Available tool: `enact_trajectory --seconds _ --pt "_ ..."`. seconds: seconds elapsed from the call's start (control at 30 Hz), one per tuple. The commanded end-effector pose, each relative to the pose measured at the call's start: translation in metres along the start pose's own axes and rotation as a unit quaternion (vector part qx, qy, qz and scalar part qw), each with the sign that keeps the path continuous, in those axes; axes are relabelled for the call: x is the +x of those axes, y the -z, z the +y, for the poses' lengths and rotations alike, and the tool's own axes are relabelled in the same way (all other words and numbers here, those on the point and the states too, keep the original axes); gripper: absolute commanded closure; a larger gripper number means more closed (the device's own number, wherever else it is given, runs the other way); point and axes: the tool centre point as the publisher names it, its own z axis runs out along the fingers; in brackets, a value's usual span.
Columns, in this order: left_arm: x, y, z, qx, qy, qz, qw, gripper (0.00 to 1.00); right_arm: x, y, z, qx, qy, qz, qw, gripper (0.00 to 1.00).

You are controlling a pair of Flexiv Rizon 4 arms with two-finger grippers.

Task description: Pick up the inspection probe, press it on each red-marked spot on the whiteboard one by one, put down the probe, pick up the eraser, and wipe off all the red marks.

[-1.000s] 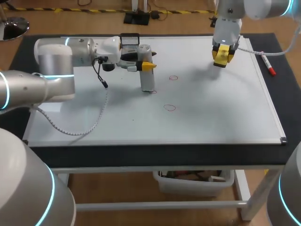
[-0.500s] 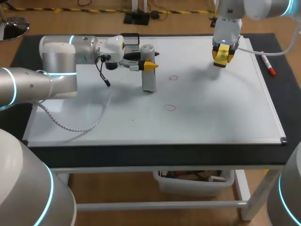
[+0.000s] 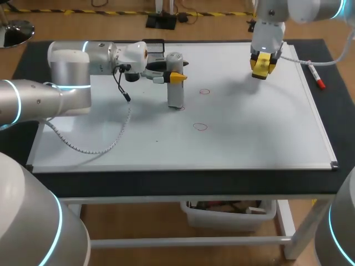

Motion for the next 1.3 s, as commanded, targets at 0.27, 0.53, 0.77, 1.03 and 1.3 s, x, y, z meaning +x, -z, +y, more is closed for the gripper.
enact_trajectory --seconds 0.27,0.53,0.77,1.03,1.3 --pt "-0.003 0.027 -0.028 0.006 -0.019 -0.045 0.999 1.0 0.001 0.002 -0.001 0.001 0.001 0.002 1.0 1.0" --pt "-0.007 0.074 -0.049 0.002 -0.033 -0.107 0.994 1.0 0.001 0.002 -0.001 0.001 0.001 0.002 1.0 1.0" --pt "-0.005 0.121 -0.063 0.001 -0.042 -0.161 0.986 1.0 0.001 0.002 -0.001 0.001 0.001 0.002 1.0 1.0" --pt "0.001 0.175 -0.071 -0.002 -0.046 -0.22 0.974 1.0 0.001 0.002 -0.001 0.001 0.001 0.002 1.0 1.0" --pt "0.011 0.206 -0.072 -0.003 -0.046 -0.252 0.967 1.0 0.001 0.002 -0.001 0.001 0.001 0.002 1.0 1.0"
